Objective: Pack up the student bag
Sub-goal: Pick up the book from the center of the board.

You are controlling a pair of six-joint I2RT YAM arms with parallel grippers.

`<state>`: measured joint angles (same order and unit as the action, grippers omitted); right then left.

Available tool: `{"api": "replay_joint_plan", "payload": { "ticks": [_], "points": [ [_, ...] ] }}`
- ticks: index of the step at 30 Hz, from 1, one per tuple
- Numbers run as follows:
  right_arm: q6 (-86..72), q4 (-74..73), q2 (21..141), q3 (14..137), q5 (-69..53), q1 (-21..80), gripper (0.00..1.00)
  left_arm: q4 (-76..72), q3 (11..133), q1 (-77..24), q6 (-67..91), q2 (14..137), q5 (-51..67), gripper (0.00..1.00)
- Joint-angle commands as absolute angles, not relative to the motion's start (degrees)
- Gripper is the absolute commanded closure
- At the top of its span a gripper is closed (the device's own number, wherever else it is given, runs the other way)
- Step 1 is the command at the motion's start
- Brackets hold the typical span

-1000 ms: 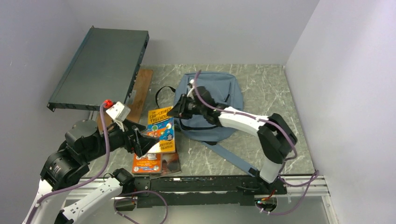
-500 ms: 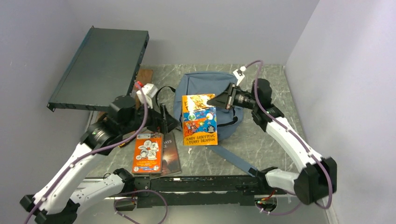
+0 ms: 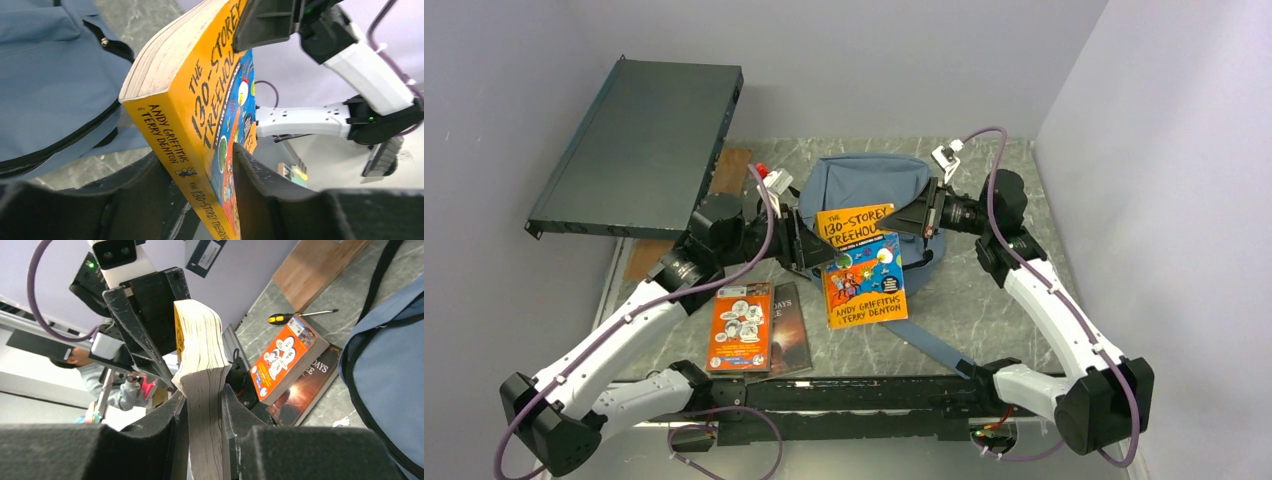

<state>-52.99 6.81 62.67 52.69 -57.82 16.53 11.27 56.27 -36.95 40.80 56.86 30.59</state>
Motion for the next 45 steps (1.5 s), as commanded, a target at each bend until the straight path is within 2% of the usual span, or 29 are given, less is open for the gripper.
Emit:
{"api": "replay_joint_plan", "payload": {
  "ticks": [1, 4, 5, 11, 12, 13, 14, 15, 18, 20, 23, 30, 34, 37, 41, 43, 45],
  "points": [
    [-62.57, 20.27, 63.57, 55.06, -59.61, 16.35, 1.0, 1.69, 56.62, -36.45, 42.53, 56.72, 37.45, 0.58],
    [-68.82, 28.25, 64.74, 52.65, -57.91, 17.12, 1.0, 1.03, 56.99, -34.81, 42.68, 57.22, 39.32, 0.76],
    [-70.34, 30.25, 65.29, 52.09, -57.65, 17.44, 1.0, 0.51, 57.01, -34.27, 43.35, 57.59, 40.5, 0.78],
    [-72.9, 34.12, 67.58, 51.59, -55.38, 20.58, 1.0, -5.61, 57.77, -31.97, 47.35, 59.93, 46.3, 0.77],
    [-71.78, 32.5, 67.94, 52.2, -55.17, 21.25, 1.0, -6.0, 58.13, -31.55, 47.55, 60.2, 46.92, 0.82],
    [-70.19, 30.18, 68.16, 53.29, -54.99, 21.75, 1.0, -5.67, 58.83, -31.11, 47.39, 60.28, 47.16, 0.91],
    [-67.61, 27.19, 68.32, 54.08, -54.71, 22.05, 0.96, -4.61, 59.32, -30.63, 46.76, 59.96, 46.67, 1.0],
    [-65.83, 24.36, 68.26, 54.51, -54.34, 22.14, 0.86, -4.01, 59.56, -30.0, 46.42, 59.3, 45.72, 1.0],
    [-62.06, 19.11, 66.97, 54.11, -52.47, 22.14, 0.42, -6.34, 58.85, -27.97, 47.91, 56.59, 43.56, 1.0],
    [-62.2, 18.77, 66.03, 52.54, -51.31, 22.49, 0.17, -9.56, 57.98, -26.47, 50.62, 54.97, 42.25, 1.0],
    [-65.65, 23.6, 65.48, 48.49, -50.1, 24.68, 0.01, -13.84, 56.53, -24.49, 54.54, 53.28, 40.43, 1.0],
    [-77.56, 39.13, 65.71, 39.2, -44.26, 33.43, 0.01, -24.07, 53.06, -19.93, 62.04, 52.27, 35.23, 1.0],
    [-87.74, 52.2, 63.63, 32.44, -33.55, 35.76, 0.03, -32.16, 50.25, -19.86, 66.07, 52.76, 31.7, 1.0],
    [-88.69, 54.29, 62.72, 31.94, -25.5, 37.96, 0.04, -36.83, 48.98, -19.86, 68.71, 53.95, 30.86, 1.0],
    [-88.99, 54.76, 63.34, 34.04, -21.24, 38.92, 0.2, -38.21, 49.05, -19.85, 69.88, 55.14, 30.94, 1.0],
    [-89.38, 54.72, 63.89, 34.69, -20.53, 39.3, 0.35, -38.13, 49.04, -19.86, 70.03, 55.24, 31.0, 1.0],
    [-90.31, 56.63, 64.55, 34.37, -20.35, 39.46, 0.56, -37.21, 49.17, -19.86, 69.69, 55.36, 31.11, 1.0]
  ]
}}
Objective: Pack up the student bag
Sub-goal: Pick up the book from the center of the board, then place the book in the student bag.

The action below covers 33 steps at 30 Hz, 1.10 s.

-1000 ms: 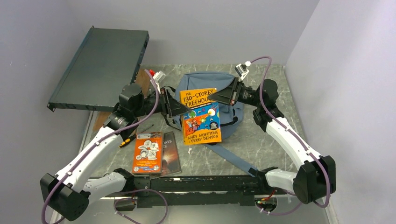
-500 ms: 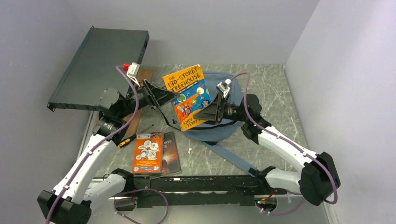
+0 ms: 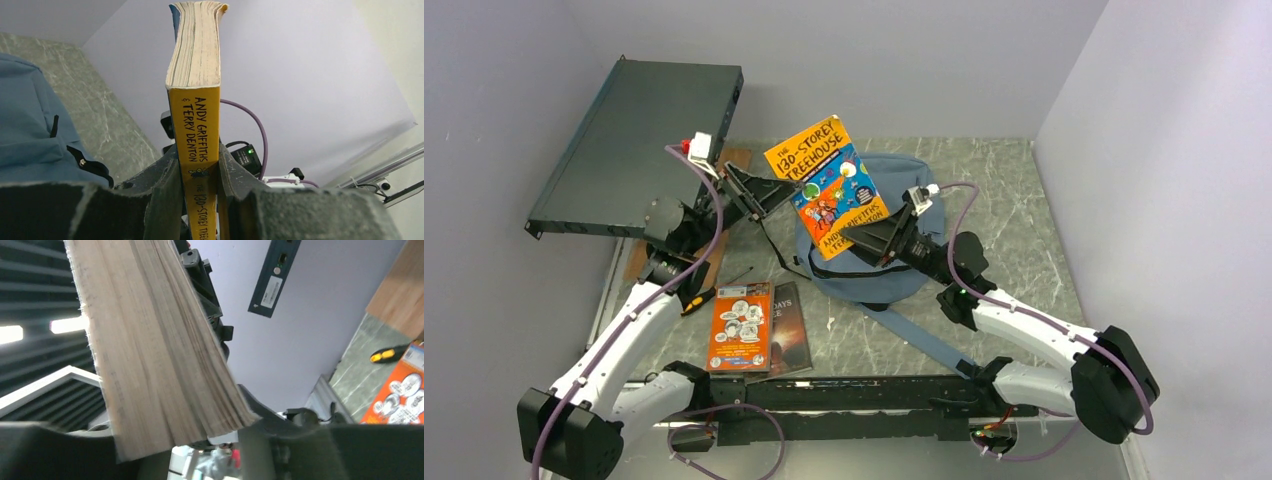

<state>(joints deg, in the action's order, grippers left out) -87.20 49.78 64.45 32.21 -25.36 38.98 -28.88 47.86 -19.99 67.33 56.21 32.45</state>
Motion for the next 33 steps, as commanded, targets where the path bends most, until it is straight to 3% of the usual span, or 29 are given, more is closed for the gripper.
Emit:
{"api": "replay_joint_plan", "payload": {
  "ticks": [1, 4, 6, 9, 11, 12, 18, 22, 33],
  "points": [
    [-90.57, 57.88, 64.71, 33.98, -20.46, 39.46, 0.71, -35.56, 49.42, -19.86, 69.25, 55.37, 31.08, 1.0],
    [-88.58, 54.88, 62.79, 32.91, -19.75, 39.21, 1.0, -29.62, 50.6, -19.91, 64.72, 55.52, 32.22, 1.0],
    [-84.78, 42.19, 58.44, 33.67, -16.78, 38.83, 1.0, -22.79, 52.17, -19.95, 59.51, 55.59, 33.01, 0.95],
    [-72.91, 7.73, 49.61, 40.6, -2.81, 38.67, 1.0, -7.3, 55.15, -20.51, 47.85, 54.46, 29.41, 0.56],
    [-64.78, -9.09, 45.19, 45.63, 9.32, 38.72, 1.0, 0.53, 56.02, -21.93, 39.64, 52.86, 24.21, 0.1],
    [-60.94, -14.78, 43.53, 47.92, 14.56, 38.68, 1.0, 3.93, 56.1, -22.9, 35.95, 52.45, 21.66, 0.02],
    [-48.81, -48.81, 43.49, 62.87, 45.8, 38.5, 1.0, 13.72, 57.81, -38.01, 16.8, 54.97, 6.44, 0.0],
    [-45.63, -57.83, 43.73, 67.19, 55.36, 38.5, 1.0, 14.74, 61.36, -47.26, 8.94, 62.97, 4.85, 0.02],
    [-38.94, -55.01, 34.67, 64.19, 46.77, 38.5, 1.0, 24.95, 78.84, -52.78, -4.3, 94.12, 9.29, 0.13]
  ]
}}
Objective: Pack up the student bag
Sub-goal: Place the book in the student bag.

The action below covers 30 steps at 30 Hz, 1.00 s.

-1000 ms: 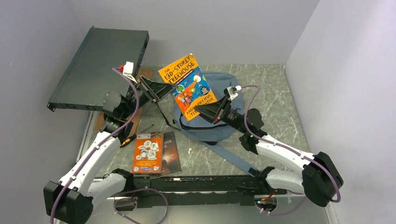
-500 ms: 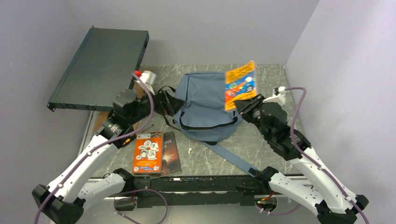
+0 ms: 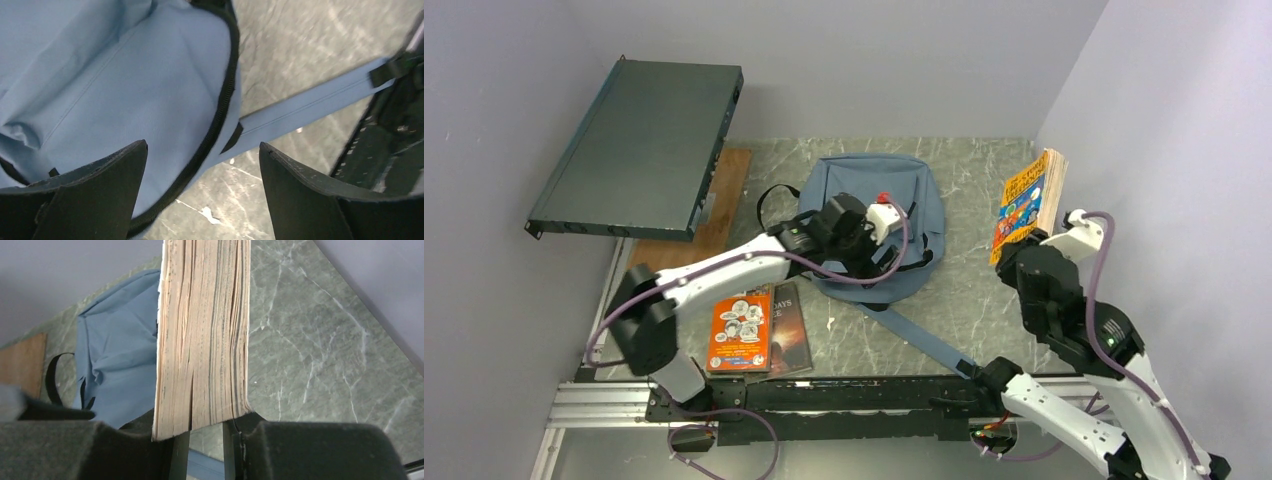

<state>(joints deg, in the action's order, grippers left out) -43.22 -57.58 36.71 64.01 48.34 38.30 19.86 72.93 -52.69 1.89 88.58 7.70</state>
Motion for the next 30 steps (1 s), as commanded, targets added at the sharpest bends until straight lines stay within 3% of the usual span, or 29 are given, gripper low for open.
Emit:
{"api": "replay_joint_plan", "payload": {
  "ticks": [1, 4, 6, 12, 16, 19, 25, 30],
  "points": [
    [-38.44, -54.97, 34.45, 64.04, 45.67, 38.5, 1.0, 25.75, 80.18, -52.99, -4.64, 96.0, 9.69, 0.13],
    [-37.7, -54.94, 33.9, 63.61, 41.94, 38.5, 1.0, 26.33, 81.65, -53.52, -4.91, 99.8, 8.09, 0.11],
    [-36.72, -54.13, 33.47, 62.62, 38.31, 38.5, 1.0, 27.41, 82.89, -53.56, -4.41, 101.46, 5.63, 0.16],
    [-38.26, -53.49, 34.48, 58.14, 26.77, 38.45, 1.0, 29.35, 85.03, -53.09, -3.52, 102.74, -3.62, 0.57],
    [-40.08, -53.02, 35.37, 55.1, 16.03, 38.49, 1.0, 29.57, 86.39, -52.28, -3.12, 101.91, -5.83, 0.76],
    [-41.15, -53.34, 35.35, 53.7, 10.48, 38.47, 1.0, 29.63, 88.01, -51.79, -3.47, 101.64, -6.93, 1.0],
    [-43.8, -51.61, 36.29, 49.86, 0.69, 38.44, 1.0, 28.03, 90.37, -51.6, -1.47, 97.36, -16.87, 1.0],
    [-43.56, -46.21, 38.82, 45.14, 1.53, 37.97, 1.0, 26.16, 89.83, -52.16, 2.78, 90.56, -20.52, 1.0]
  ]
}}
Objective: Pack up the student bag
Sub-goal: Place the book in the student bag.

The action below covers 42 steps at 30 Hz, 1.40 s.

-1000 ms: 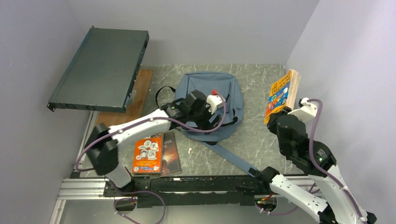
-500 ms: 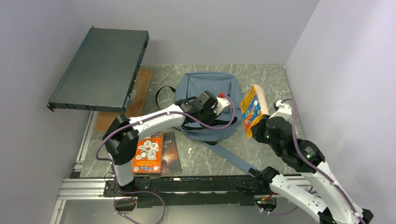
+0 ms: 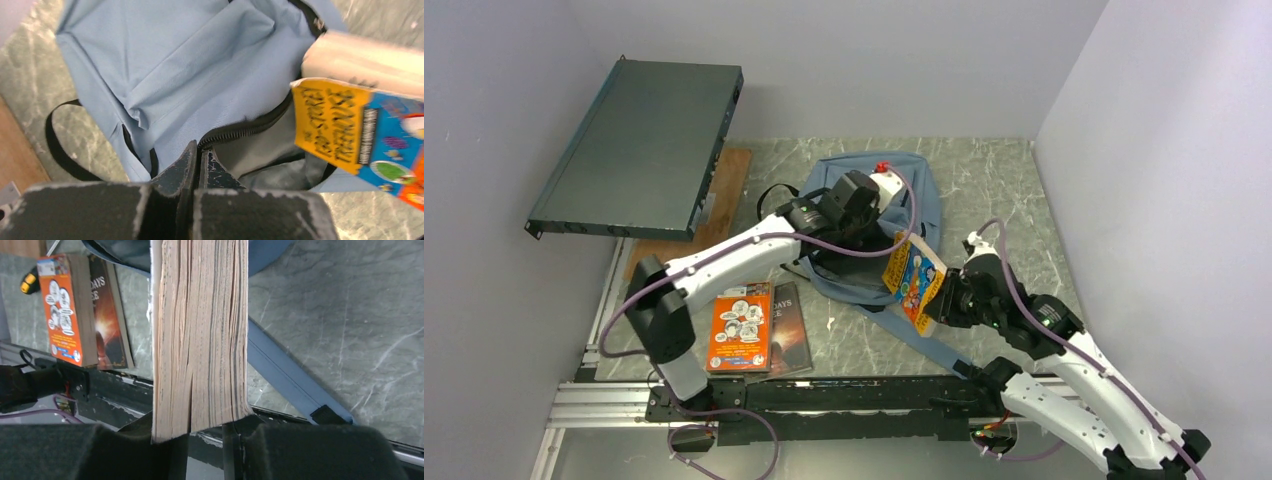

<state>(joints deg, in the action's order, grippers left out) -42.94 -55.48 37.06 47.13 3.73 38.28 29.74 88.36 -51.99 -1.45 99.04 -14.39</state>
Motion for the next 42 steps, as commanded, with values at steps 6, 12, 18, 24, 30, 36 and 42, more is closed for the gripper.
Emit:
{"api": "replay_joint_plan", "payload": {
  "ticks": [6, 12, 18, 24, 30, 36, 42],
  "points": [
    [-33.39, -33.68, 49.01, 43.34, 1.54, 25.54, 1.0, 29.22, 92.49, -52.75, 7.81, 88.89, -13.23, 1.0],
    [-25.82, -30.11, 58.33, 48.54, 1.03, 16.05, 1.0, 30.55, 101.2, -50.67, 6.12, 95.26, -9.13, 1.0],
    [-28.65, -37.45, 54.86, 52.43, -10.85, 16.15, 1.0, 29.6, 106.43, -46.45, 5.11, 99.87, -4.3, 1.0],
    [-36.91, -41.46, 51.73, 52.18, -27.73, 16.02, 1.0, 26.18, 105.21, -44.5, 4.22, 98.67, 2.92, 1.0],
    [-54.34, -22.73, 54.2, 44.54, -42.3, 16.08, 1.0, 24.18, 104.85, -44.7, 4.47, 95.55, 9.78, 1.0],
    [-69.49, 0.39, 63.12, 39.91, -43.18, 16.16, 1.0, 23.55, 105.45, -46.24, 2.79, 93.88, 12.5, 1.0],
    [-78.44, 17.31, 73.81, 38.48, -38.18, 16.83, 1.0, 25.04, 108.81, -47.59, 2.01, 96.26, 14.6, 1.0]
  ]
}}
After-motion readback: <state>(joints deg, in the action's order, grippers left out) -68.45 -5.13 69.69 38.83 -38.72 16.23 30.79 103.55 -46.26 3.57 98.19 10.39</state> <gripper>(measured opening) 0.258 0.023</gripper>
